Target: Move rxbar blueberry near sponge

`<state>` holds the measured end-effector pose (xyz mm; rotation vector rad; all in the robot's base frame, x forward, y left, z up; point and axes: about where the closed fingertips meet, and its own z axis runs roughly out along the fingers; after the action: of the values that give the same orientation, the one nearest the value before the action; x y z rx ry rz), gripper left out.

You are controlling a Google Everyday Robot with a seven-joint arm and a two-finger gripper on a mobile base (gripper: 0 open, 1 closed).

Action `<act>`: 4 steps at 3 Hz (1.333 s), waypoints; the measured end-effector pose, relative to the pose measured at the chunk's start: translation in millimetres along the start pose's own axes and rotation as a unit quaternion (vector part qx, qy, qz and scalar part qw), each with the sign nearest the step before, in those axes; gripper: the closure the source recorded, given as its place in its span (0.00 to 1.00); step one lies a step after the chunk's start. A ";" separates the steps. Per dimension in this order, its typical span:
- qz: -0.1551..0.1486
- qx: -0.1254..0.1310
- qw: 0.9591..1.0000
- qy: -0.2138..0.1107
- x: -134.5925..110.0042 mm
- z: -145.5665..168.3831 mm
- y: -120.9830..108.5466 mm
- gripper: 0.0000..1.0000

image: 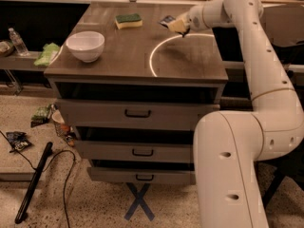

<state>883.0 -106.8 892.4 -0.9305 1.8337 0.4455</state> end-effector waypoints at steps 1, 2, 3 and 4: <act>-0.002 0.045 0.997 -0.055 -68.7 12.7 -1.4 1.00; 0.007 0.064 0.997 -0.053 -76.5 26.3 3.5 1.00; -0.001 0.084 0.994 -0.064 -89.1 17.1 13.1 1.00; 0.000 0.084 0.995 -0.061 -84.0 23.4 38.6 1.00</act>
Offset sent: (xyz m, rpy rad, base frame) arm -0.0331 0.0837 0.0341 0.0630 -0.1245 -0.1767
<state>885.8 -33.3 953.1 -0.7725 1.7299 0.3356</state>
